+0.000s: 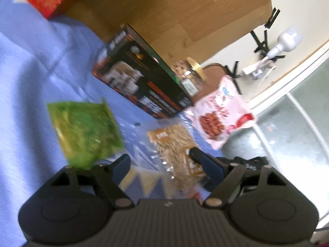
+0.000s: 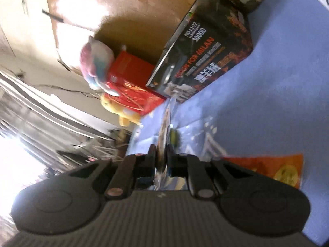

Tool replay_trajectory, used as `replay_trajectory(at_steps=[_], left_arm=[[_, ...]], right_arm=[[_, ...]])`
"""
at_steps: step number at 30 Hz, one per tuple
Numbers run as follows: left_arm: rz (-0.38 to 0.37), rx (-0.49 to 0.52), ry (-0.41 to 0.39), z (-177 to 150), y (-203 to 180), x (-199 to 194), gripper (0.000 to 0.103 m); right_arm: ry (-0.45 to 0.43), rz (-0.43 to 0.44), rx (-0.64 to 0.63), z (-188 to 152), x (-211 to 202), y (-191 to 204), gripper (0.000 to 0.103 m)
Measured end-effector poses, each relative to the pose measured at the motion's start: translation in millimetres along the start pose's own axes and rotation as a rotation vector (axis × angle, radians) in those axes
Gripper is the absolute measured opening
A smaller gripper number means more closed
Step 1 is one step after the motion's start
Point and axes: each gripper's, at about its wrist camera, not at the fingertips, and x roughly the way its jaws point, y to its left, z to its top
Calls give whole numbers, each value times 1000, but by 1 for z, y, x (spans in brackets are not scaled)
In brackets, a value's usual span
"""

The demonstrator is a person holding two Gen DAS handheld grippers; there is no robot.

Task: Organize snacks
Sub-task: 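Carry the clear bag over the tin and release it inside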

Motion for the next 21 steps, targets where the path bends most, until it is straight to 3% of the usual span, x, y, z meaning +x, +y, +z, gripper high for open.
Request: replay_trajectory(at_steps=[2,3,5,11,17,19,21], left_arm=[[-35,-9,17,0,-5,3,73],[-34,9,18,1,-10,4,61],[-26,53,16,7,-22,5,49],[46,150,-30,68,-53,20,49],[137,215,-60,129,-70,75,54],[202,223,-61,141,-67,99,56],[281,233,-67,146,-62,119,57]], right_arm=[[9,48,24,-1,5,1,13],[14,66,26,0,6,4,13],[24,83,2,4,11,12,13],[-50,29,-193,45,18,56,14],[-207,-102,-303,94,27,69,18],[-256,-193,-338,105,32,63,23],[-294,-358,-440,108,43,63,33]])
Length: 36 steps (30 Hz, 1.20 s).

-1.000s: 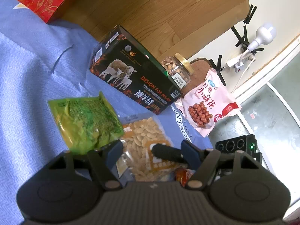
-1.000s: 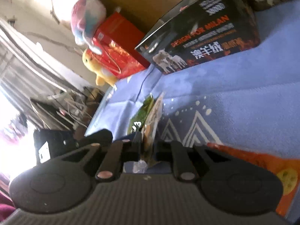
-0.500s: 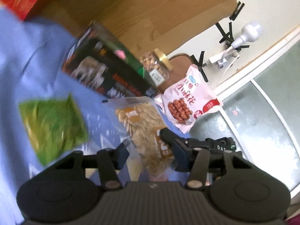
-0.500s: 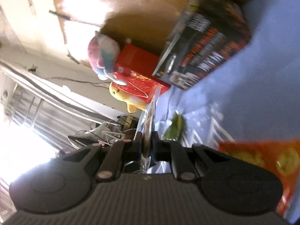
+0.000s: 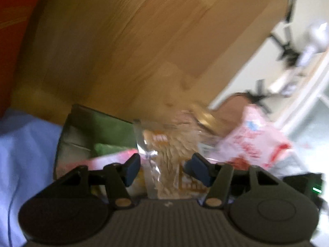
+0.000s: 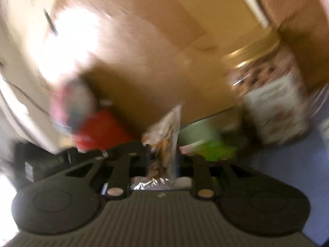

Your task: Organize snacks

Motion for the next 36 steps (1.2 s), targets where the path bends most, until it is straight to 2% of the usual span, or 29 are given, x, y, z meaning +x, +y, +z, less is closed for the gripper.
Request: replay_trajectory(at_steps=[2,3,5,7,9,11,16,18,20,22,24,28,29,33,36], left_arm=[[38,12,-3,-3,1,5,57],[22,3,-10,-5,2,1,57],[-28,-13,-38,-12,5,-15,57],[-45,-14,-75,-17,8,-37,57],[-51,-13,-96,-20,14,-59,58],[-27,-13,-116,-30,22,-84,63],[40,-101,-118,-66,54,-136,64],[69,-136,-94,-82,66,-148,64],[87,-172,-60,-97,74,-156,64],[87,-211,-35,-110,80,-163,64],[61,-241,-19,-122,86,-168,64],[66,-260,14,-138,93,-160,61],[54,-267,-2,-141,95,-161,61],[34,-263,-20,-142,96,-155,61],[38,-243,-25,-144,93,-155,61]], right_arm=[[-14,-127,-131,-6,4,6,43],[-40,-158,-178,-10,0,8,44],[-100,-160,-201,-16,-14,4,45],[-148,-155,-186,-21,-30,0,45],[-179,-135,-143,-27,-48,-6,45],[-173,-86,-106,-38,-62,-6,45],[-54,7,-84,-67,-68,13,45],[54,105,-50,-82,-60,25,45],[146,162,-75,-94,-47,40,45],[229,191,-78,-104,-33,52,45],[287,182,-61,-109,-17,59,45],[354,144,-33,-115,9,62,44],[373,141,-14,-117,15,61,44],[368,157,47,-122,23,59,43],[381,180,71,-125,28,58,35]])
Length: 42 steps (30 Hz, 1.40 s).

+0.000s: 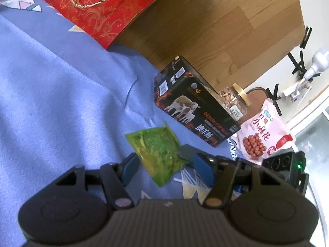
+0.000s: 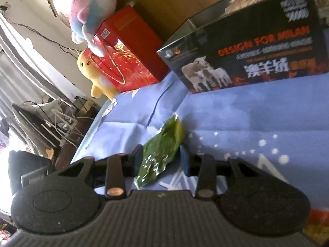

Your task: Organize snacks

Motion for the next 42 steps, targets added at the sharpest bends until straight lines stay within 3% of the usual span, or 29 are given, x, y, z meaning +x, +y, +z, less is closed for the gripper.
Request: replay_trajectory(at_steps=[2,5,7,12,16,19,20,27,32,37,40,42], left_arm=[[1,5,-2,0,-1,0,61],[-2,1,-1,-1,0,0,62],[-19,-10,10,0,0,1,62],[-60,-45,12,2,-2,-2,77],[-158,-96,43,4,-6,3,80],[-205,-83,58,7,-19,10,67],[-207,-70,63,9,-25,14,57],[-199,1,35,39,-61,34,51],[-193,78,8,78,-94,59,51],[-131,140,-62,116,-119,90,54],[-74,121,-87,125,-119,111,60],[-46,98,-85,126,-113,118,61]], right_arm=[[20,10,17,-1,6,-1,22],[7,24,30,-5,-2,-2,18],[-6,34,64,-7,-7,-6,18],[-77,98,195,-8,-39,-24,16],[-121,184,269,-8,-58,-32,14],[-127,237,294,-6,-62,-32,13],[-128,249,291,-4,-63,-30,13],[-214,234,236,28,-77,-24,13],[-298,171,148,73,-84,-21,13],[-372,71,16,113,-77,-24,12],[-354,-85,-109,123,-57,-24,17],[-334,-205,-179,121,-48,-23,31]])
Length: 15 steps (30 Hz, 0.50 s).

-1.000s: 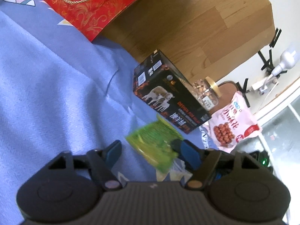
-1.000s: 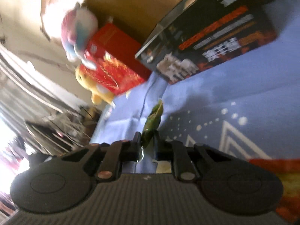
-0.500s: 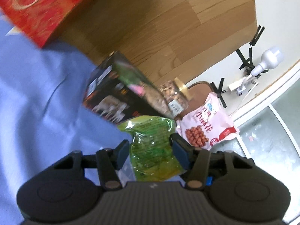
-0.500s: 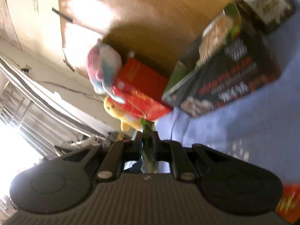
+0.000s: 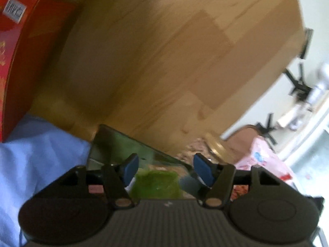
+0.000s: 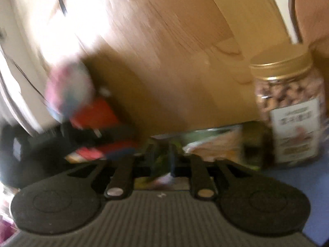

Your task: Organize snacks

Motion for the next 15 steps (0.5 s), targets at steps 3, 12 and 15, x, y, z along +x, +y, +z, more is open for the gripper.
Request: replay_trajectory(at_steps=[3,12,15], left_arm=[[-1,10,-13,-6,5,-6,61],[45,220,-18,-42,-26,-34,61],[25,264,35,-64,-32,-49,63]], right_arm=[[-93,-12,-25,-5,-17,-7,36],[-141,-39,43,-23,-56,-36,36],[-121,4,91,-29,-79,-42,36]])
